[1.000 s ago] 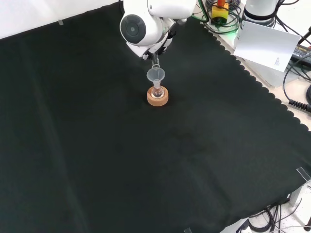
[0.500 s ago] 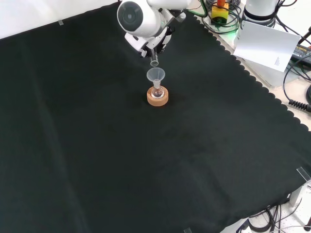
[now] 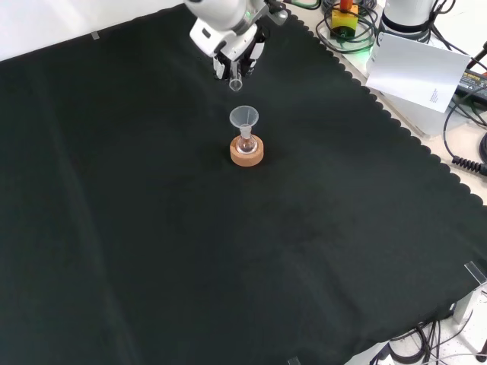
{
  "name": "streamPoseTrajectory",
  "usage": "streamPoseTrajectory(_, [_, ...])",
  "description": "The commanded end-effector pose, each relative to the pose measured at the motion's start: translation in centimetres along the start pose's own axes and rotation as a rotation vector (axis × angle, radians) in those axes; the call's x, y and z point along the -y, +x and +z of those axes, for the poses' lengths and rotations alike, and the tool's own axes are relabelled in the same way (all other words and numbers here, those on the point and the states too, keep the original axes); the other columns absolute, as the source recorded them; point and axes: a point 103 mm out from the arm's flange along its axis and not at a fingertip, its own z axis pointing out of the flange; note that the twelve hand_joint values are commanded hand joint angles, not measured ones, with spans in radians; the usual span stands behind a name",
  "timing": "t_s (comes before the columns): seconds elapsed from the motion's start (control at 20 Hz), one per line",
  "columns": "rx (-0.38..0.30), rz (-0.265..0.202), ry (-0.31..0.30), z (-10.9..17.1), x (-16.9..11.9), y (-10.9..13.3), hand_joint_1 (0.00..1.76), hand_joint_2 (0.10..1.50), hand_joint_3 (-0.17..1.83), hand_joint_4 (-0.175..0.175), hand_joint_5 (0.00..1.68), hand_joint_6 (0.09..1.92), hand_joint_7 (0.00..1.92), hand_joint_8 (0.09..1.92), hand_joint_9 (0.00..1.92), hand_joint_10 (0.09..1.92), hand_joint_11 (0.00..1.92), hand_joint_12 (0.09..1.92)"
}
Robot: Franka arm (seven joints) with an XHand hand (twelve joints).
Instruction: Pour the water from the graduated cylinder into the round-bottom flask.
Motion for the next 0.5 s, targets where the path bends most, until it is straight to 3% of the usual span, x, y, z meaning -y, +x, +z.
streamPoseTrajectory(0.05, [-0.125,-0.038,-0.186,0.12,0.4,-0.15,1.17,1.1,0.01,-0.149,1.01,0.97,1.19,0.56,1.47,0.09,1.3,0.7])
streamPoseTrajectory(0.2, [-0.17,-0.039,-0.227,0.1,0.53,-0.25,1.15,1.1,0.01,-0.142,1.01,0.97,1.26,0.38,1.47,0.09,1.3,0.69])
streamPoseTrajectory(0.5, [-0.254,-0.038,-0.283,0.18,0.4,-0.49,1.15,1.1,0.01,-0.141,1.01,0.97,1.28,0.34,1.47,0.09,1.3,0.69])
